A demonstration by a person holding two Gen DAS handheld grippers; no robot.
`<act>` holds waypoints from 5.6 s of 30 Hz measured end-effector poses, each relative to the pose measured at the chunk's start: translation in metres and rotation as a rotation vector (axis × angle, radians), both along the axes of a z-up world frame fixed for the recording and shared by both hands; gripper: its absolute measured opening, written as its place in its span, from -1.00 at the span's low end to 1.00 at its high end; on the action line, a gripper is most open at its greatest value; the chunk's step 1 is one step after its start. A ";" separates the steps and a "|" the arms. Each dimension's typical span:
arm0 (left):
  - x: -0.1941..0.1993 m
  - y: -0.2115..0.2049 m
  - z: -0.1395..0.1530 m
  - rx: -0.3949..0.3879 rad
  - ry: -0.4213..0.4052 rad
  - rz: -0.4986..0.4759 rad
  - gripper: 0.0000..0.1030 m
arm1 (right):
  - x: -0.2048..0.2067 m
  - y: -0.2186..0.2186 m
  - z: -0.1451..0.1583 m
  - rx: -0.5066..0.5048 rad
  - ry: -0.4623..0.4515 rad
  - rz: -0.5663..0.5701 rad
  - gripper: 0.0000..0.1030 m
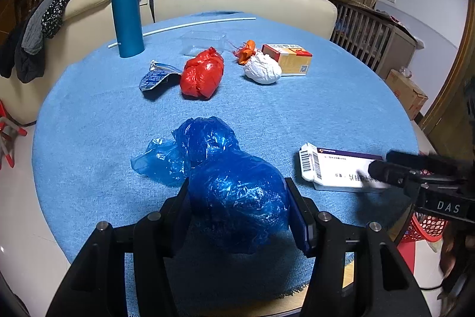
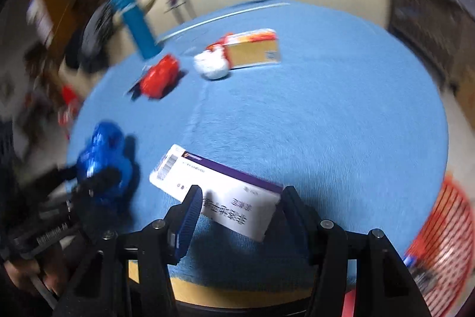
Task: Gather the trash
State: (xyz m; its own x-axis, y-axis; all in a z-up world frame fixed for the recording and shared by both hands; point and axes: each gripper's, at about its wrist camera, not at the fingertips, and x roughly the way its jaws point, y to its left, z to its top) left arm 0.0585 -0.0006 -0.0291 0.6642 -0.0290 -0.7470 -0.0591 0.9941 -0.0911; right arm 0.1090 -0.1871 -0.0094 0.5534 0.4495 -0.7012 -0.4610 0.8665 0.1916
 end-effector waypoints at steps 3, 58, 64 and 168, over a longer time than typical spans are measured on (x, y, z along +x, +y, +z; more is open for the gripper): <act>-0.001 0.001 0.000 -0.008 0.000 -0.001 0.15 | 0.002 0.003 0.016 -0.055 -0.034 0.075 0.16; -0.019 0.000 0.062 0.029 -0.147 0.025 0.15 | -0.033 -0.002 0.053 0.204 -0.049 0.001 0.02; -0.019 -0.008 0.066 0.043 -0.156 0.007 0.15 | -0.038 -0.014 0.056 0.235 -0.060 -0.020 0.02; 0.020 -0.279 0.051 0.066 -0.146 -0.670 0.15 | -0.045 -0.328 -0.115 0.432 0.302 -0.836 0.28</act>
